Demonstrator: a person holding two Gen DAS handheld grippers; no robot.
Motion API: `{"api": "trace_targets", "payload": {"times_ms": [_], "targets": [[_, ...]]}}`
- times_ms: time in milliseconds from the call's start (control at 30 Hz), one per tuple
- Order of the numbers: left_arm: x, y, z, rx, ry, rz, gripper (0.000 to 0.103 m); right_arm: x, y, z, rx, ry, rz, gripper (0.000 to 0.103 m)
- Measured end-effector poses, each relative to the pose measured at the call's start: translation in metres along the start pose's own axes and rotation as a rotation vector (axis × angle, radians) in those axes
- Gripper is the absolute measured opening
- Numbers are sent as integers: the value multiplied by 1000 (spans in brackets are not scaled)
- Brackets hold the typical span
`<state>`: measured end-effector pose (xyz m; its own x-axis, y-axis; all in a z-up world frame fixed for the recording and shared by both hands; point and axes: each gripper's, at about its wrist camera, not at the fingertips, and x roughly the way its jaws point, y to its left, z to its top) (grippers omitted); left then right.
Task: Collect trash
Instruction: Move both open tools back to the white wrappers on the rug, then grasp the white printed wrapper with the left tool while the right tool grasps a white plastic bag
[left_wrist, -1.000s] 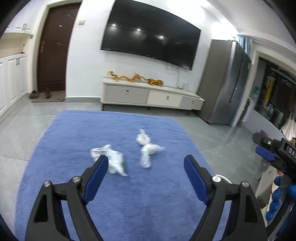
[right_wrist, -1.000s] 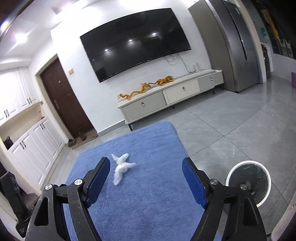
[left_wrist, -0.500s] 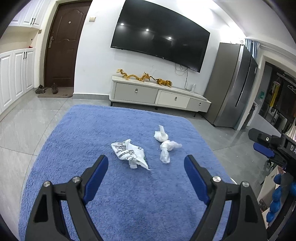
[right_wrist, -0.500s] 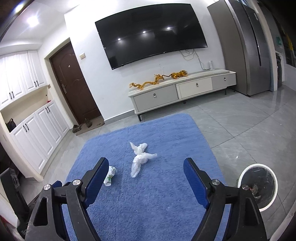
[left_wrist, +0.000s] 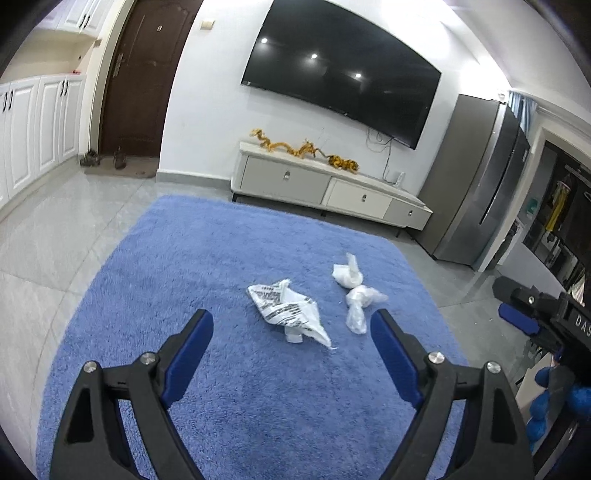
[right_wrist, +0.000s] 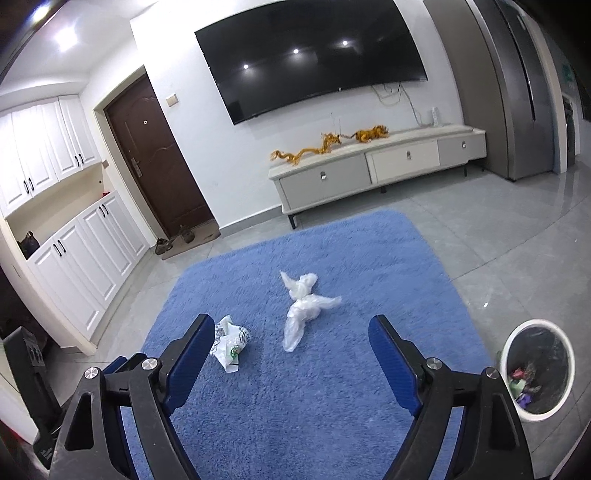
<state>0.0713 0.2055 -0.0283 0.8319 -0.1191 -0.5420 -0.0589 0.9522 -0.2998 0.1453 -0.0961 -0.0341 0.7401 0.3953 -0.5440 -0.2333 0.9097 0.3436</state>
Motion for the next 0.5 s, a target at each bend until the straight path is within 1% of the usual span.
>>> {"api": "trace_targets", "payload": {"times_ms": [167,267,333,400,500], "targets": [[29,10,2,-50,59,-29,87,23,-2,-4,13,34,12,85],[50,6,3,-43,87,-41,87,37,-5,-6,21,55,15,85],[68,2,3,-26,109,-30,87,46,-7,-7,28,73,14,85],[84,4,2,-30,131,-20,87,55,-9,-10,34,91,19,85],[111,7,-1,-25,169,17,87,73,-8,-13,32,120,25,85]]}}
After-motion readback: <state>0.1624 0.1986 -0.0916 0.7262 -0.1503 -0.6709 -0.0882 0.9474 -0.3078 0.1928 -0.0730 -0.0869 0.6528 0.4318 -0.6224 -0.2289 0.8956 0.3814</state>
